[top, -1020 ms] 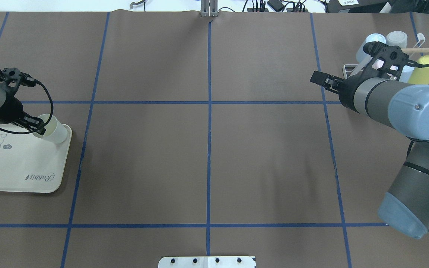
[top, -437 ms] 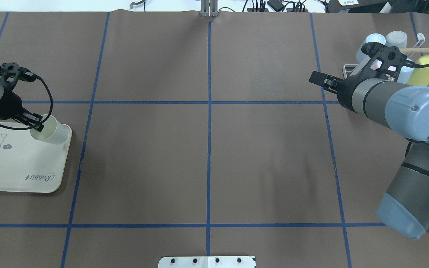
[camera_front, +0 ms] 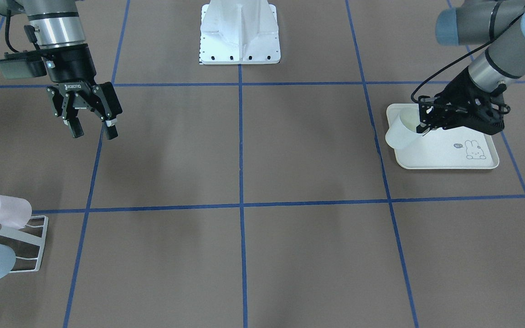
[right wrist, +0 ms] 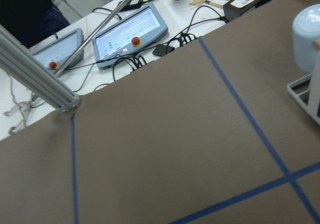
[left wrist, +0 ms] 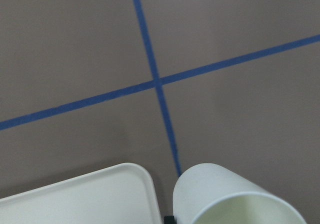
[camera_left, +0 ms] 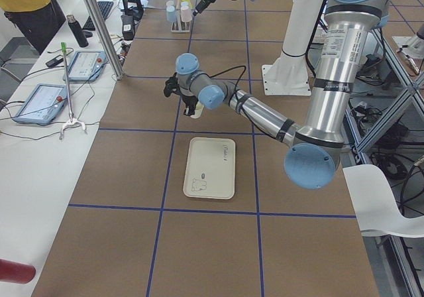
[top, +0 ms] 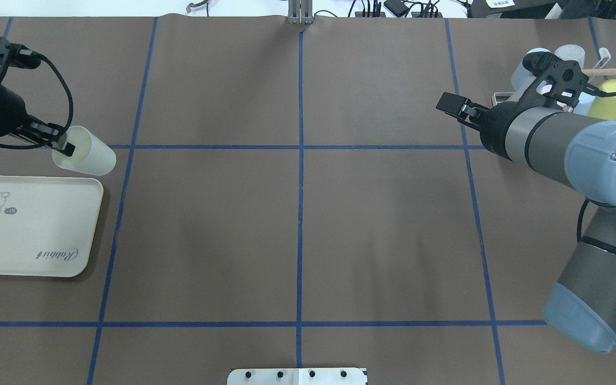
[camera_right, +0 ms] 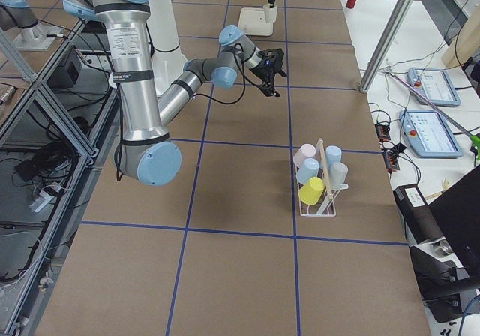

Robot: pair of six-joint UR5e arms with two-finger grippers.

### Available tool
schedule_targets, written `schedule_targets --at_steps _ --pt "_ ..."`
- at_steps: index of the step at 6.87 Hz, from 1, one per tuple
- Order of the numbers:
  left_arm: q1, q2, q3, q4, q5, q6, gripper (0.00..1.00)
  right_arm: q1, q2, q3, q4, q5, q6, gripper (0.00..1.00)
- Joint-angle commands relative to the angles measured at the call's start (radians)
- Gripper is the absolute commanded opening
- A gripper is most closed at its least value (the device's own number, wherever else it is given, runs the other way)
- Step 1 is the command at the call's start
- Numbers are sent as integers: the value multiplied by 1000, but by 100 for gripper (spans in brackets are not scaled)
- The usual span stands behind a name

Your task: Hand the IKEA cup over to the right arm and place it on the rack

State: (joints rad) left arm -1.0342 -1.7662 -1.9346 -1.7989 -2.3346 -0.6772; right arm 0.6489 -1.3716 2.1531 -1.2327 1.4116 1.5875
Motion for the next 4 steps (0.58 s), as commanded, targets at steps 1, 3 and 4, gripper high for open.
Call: schedule_targets --at_steps 1,3,4 --pt "20 -33 -41 -207 -9 -346 0 -93 136 37 1 -20 244 100" --pt "85 -38 -2 -618 -2 -726 0 -217 227 103 1 -148 398 100" --pt "88 -39 75 -903 56 -931 0 -250 288 125 2 -158 498 100"
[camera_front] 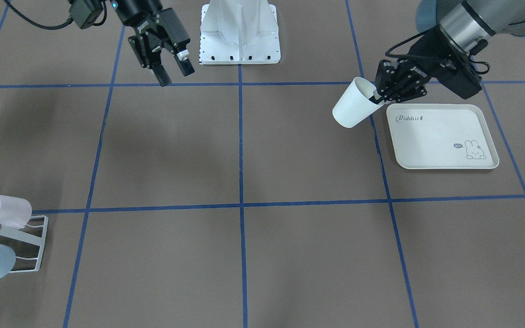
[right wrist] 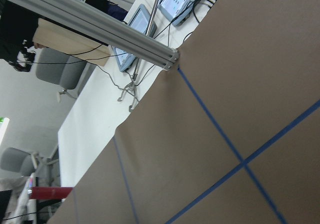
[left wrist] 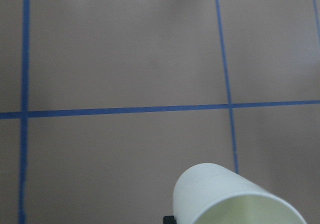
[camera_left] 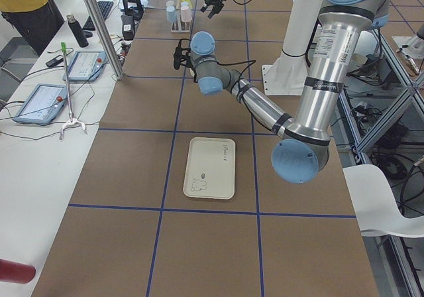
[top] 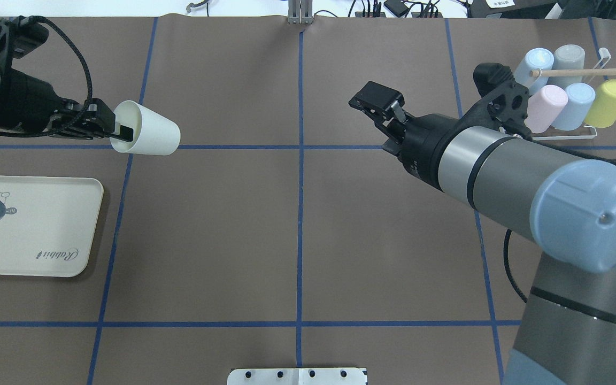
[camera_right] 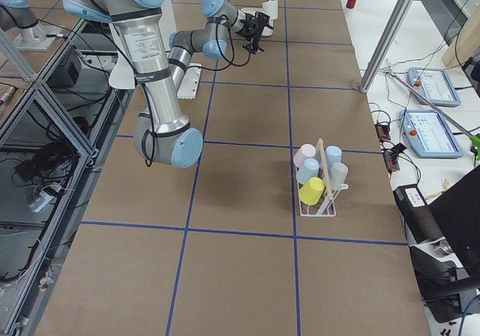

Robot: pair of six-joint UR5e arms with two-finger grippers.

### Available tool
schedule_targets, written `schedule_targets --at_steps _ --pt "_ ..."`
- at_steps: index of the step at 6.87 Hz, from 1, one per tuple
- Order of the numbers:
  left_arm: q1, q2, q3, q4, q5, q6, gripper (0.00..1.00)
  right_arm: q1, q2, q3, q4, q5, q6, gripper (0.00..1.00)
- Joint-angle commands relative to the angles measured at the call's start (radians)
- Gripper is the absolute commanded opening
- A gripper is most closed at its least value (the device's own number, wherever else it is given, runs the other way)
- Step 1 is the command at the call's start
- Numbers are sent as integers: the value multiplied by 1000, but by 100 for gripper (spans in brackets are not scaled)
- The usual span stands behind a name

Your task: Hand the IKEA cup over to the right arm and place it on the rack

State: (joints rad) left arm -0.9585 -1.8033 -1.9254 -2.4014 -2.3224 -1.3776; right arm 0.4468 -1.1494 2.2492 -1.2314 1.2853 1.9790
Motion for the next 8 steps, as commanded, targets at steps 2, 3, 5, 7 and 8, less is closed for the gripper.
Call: schedule_targets --at_steps 2,3,5,7,8 --pt "137 -27 262 -899 295 -557 0 -83 149 27 83 -40 233 100" --pt "159 -78 297 -1006 329 -668 0 -115 149 17 149 -41 233 100" --pt "211 -201 287 -1033 330 -823 0 -138 171 -47 215 -40 228 100" --pt "236 -211 289 -1122 339 -883 0 -142 172 -118 380 -41 233 100" --pt "236 -214 287 -1127 337 -886 0 -142 174 -115 382 -41 234 100"
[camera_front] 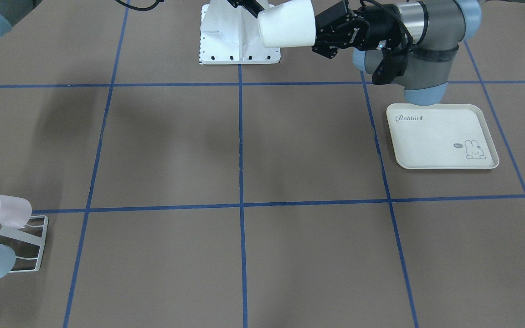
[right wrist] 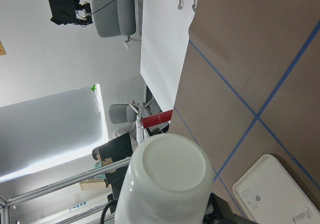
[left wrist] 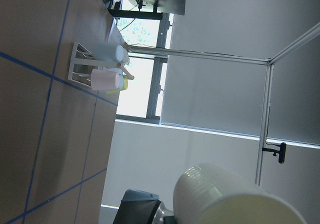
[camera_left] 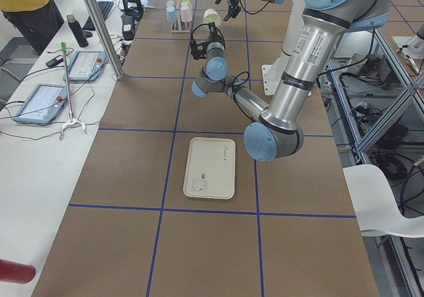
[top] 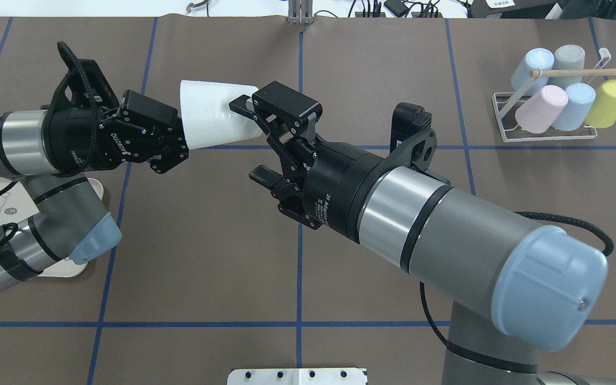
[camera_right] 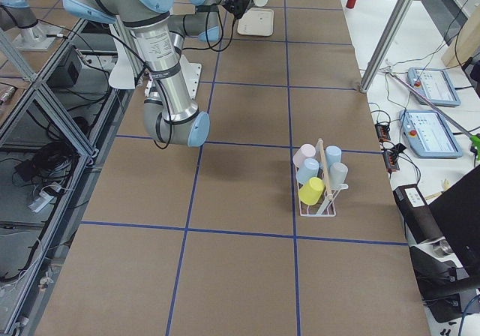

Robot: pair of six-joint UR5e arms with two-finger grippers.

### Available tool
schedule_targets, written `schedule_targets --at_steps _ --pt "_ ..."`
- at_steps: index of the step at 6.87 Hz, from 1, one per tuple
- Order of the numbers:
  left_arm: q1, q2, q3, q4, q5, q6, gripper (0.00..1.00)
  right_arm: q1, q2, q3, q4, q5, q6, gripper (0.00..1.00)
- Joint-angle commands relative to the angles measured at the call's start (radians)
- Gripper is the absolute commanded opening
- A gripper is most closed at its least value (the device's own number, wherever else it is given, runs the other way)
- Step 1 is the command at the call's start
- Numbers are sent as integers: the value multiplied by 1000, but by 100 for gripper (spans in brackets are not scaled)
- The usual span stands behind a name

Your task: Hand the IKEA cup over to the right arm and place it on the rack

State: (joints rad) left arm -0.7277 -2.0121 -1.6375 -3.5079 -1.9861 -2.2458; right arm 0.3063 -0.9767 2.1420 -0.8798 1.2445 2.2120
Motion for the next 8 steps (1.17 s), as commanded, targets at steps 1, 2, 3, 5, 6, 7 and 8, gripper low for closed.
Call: schedule_targets --at_steps 1,2,3,5,6,7,8 --pt "19 -7 -2 -22 1 -18 0 2 1 -4 30 -2 32 100" --pt "27 -7 -8 -26 1 -18 0 2 1 -4 33 -29 60 100" --pt "28 -7 -11 -31 1 -20 0 2 -5 -7 74 -51 102 100" --pt "28 -8 -18 -31 1 -21 0 1 -10 -14 79 -72 126 100" --pt "28 -16 -18 -31 3 -21 0 1 -10 -27 79 -73 138 100" --pt "27 -17 -18 -31 3 -21 0 1 -10 -30 79 -74 138 100" --pt "28 -17 -18 -31 3 -21 0 1 -8 -36 81 -73 138 99"
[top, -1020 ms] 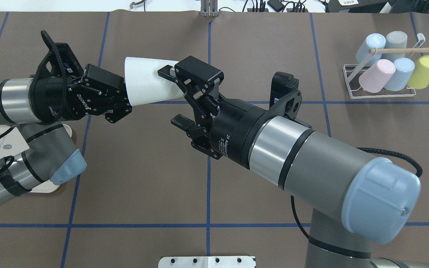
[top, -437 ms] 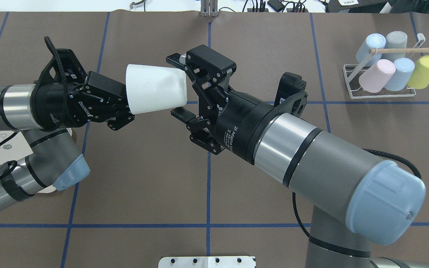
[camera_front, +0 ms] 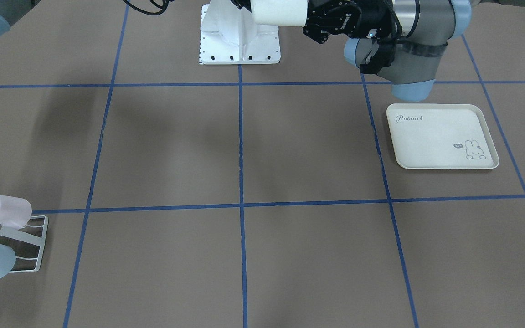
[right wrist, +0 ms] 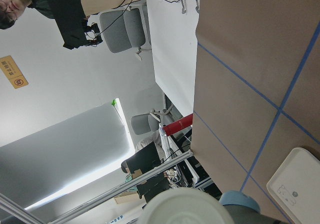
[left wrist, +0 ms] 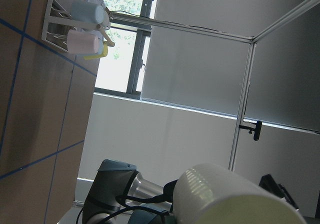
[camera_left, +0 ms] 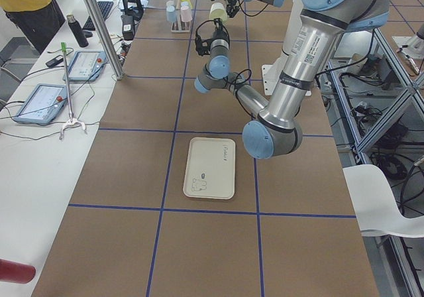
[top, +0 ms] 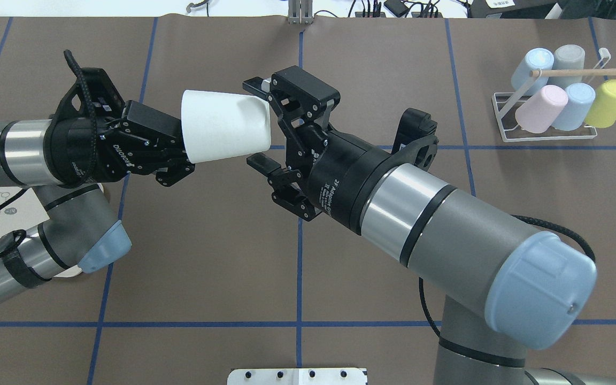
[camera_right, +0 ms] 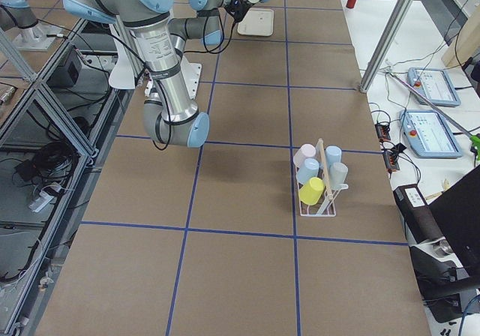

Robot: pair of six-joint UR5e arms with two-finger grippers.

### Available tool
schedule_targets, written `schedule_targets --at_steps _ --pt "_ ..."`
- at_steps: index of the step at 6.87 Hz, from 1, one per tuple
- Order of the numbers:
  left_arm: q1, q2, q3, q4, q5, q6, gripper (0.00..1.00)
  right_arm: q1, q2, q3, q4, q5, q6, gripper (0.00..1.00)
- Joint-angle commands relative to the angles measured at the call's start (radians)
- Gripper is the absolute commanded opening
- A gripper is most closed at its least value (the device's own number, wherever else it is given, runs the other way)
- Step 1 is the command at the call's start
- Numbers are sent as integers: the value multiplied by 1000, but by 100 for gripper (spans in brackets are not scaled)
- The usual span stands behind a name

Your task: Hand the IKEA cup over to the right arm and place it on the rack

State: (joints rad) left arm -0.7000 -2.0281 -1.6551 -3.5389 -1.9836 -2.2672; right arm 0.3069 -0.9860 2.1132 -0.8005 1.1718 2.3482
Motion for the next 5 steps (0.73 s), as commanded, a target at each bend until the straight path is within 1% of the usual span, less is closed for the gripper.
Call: schedule_targets --at_steps 1,2,3,4,5 --pt "1 -1 1 0 0 0 0 0 1 -7 1 0 5 95" --pt "1 -1 1 0 -1 1 0 0 1 -7 1 0 23 69" --pt "1 -1 1 0 -1 2 0 0 4 -6 3 -3 23 30" --pt "1 -1 4 0 -1 2 22 0 4 -4 3 -6 23 0" --pt "1 -1 6 0 -1 3 51 0 3 -2 3 -6 23 0"
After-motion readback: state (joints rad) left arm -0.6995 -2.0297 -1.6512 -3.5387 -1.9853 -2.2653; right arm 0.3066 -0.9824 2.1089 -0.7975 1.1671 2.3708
